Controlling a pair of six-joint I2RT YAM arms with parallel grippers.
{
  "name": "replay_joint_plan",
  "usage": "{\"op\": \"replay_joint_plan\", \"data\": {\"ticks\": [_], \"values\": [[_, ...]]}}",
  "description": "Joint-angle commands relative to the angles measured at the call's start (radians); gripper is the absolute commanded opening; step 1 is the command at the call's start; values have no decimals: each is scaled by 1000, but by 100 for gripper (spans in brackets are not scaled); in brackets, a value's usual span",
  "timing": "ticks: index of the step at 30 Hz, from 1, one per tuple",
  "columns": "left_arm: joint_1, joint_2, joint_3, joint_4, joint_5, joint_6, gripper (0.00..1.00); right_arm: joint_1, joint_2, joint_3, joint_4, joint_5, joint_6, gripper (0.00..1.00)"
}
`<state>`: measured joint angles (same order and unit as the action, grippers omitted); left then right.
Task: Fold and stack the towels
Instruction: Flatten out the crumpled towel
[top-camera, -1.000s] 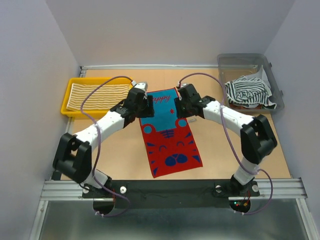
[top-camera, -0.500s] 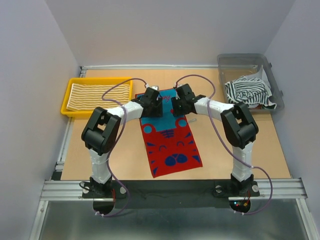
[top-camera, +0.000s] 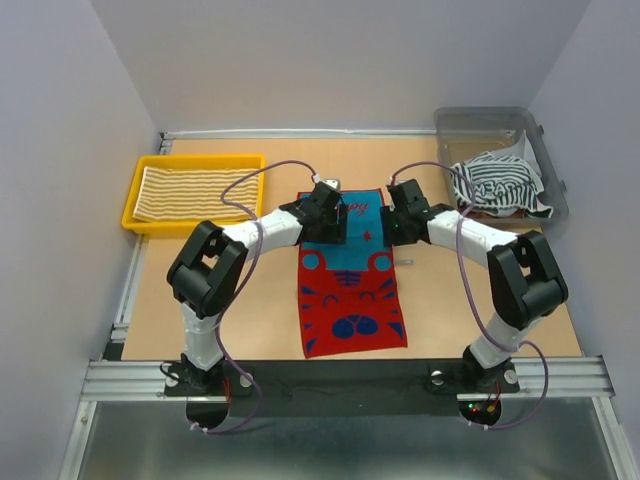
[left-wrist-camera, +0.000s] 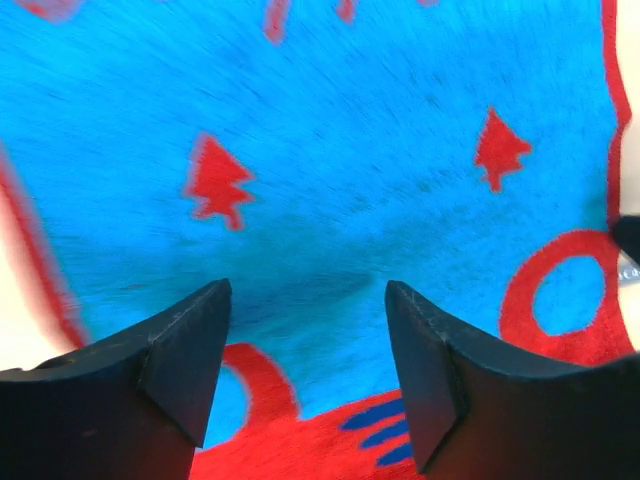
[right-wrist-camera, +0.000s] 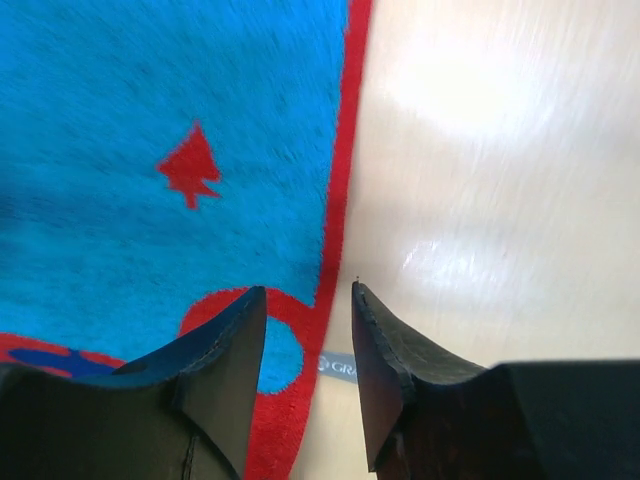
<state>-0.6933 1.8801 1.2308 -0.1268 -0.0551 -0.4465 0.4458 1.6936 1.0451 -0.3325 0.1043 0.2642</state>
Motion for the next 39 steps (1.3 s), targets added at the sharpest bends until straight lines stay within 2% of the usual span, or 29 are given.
{"op": "replay_joint_plan", "data": {"ticks": [1,5,6,8,14,27,39], "values": [[52,-90,148,-86,-113,110,79,-45,-31,150,0,-60,-121,46],[115,-44,309,-140,-152,260,86,-110,69,302,1,-133,-229,47],[144,-17,328,-140,-147,287,86,-133,92,363,1,-146,-243,53],[181,39,384,-139,-144,362,86,-159,167,417,1,-176,-294,58],[219,169,519,-172,-131,501,84,-182,334,575,0,-238,-375,57],[262,298,604,-119,-75,489,81,-183,526,745,0,-328,-396,54],[271,366,615,-100,-35,462,80,-177,600,762,-5,-331,-410,49]]}}
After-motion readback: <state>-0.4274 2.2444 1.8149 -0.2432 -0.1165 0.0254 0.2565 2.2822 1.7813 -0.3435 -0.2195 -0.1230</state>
